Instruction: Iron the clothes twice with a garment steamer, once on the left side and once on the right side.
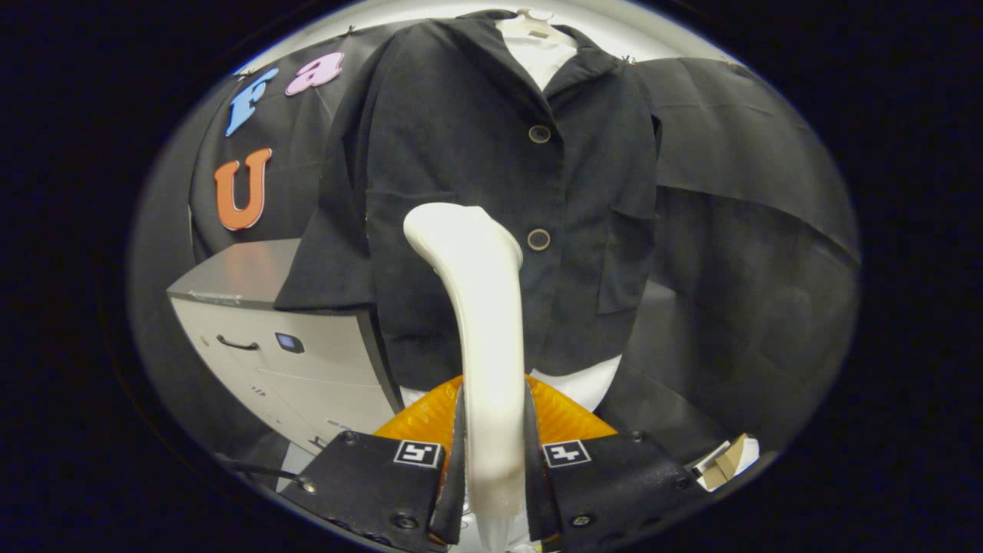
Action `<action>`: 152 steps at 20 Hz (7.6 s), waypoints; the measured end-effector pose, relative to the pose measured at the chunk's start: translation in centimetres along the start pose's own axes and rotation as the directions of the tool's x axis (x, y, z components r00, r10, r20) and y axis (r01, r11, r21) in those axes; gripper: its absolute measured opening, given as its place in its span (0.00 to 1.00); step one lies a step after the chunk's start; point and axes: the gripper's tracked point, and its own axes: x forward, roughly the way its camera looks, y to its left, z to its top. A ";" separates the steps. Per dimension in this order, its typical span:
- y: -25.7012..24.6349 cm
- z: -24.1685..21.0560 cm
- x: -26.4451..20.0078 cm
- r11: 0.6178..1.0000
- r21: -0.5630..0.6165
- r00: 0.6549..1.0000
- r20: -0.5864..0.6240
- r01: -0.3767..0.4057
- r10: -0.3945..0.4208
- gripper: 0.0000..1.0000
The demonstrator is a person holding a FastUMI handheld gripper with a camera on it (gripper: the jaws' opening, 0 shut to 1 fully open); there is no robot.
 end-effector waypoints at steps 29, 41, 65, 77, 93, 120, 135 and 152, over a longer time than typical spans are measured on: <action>-16.9 7.3 -7.8 0.979 0.192 0.990 0.104 0.075 -0.096 0.35; -19.4 23.4 -6.8 0.976 0.217 0.954 0.288 0.026 -0.089 0.35; -15.4 20.2 -0.7 0.990 0.042 0.967 0.210 0.137 -0.143 0.35; -14.7 12.8 1.7 0.984 -0.001 0.976 0.124 0.178 -0.177 0.35; -13.1 2.2 3.1 0.984 -0.027 0.984 -0.022 0.176 -0.177 0.35; -10.8 -2.3 -1.2 0.986 0.021 0.982 -0.095 0.165 -0.162 0.35; -0.6 -2.3 -14.9 1.000 0.011 1.000 0.018 -0.006 0.006 0.35; 4.6 -8.3 -25.0 0.972 -0.048 0.973 0.018 -0.229 0.230 0.35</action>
